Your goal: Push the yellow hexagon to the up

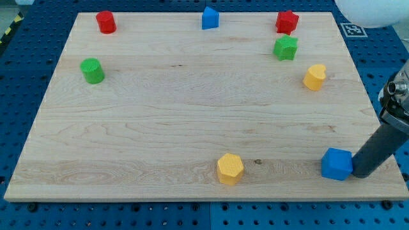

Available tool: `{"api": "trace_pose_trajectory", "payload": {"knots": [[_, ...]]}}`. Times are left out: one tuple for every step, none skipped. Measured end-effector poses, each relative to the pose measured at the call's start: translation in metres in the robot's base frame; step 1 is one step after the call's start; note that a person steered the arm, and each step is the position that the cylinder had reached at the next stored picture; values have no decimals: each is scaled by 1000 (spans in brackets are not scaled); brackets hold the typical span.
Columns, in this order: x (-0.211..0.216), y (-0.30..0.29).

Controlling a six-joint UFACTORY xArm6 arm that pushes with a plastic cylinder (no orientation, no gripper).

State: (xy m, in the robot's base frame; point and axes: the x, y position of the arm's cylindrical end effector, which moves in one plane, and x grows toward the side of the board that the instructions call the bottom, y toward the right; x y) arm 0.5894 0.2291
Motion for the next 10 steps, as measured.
{"api": "trace_pose_trajectory", "payload": {"knots": [[27,-5],[29,-36],[30,-93],[29,-126],[28,-156],[30,-183],[30,-209],[29,-217],[29,-216],[26,-211]]}}
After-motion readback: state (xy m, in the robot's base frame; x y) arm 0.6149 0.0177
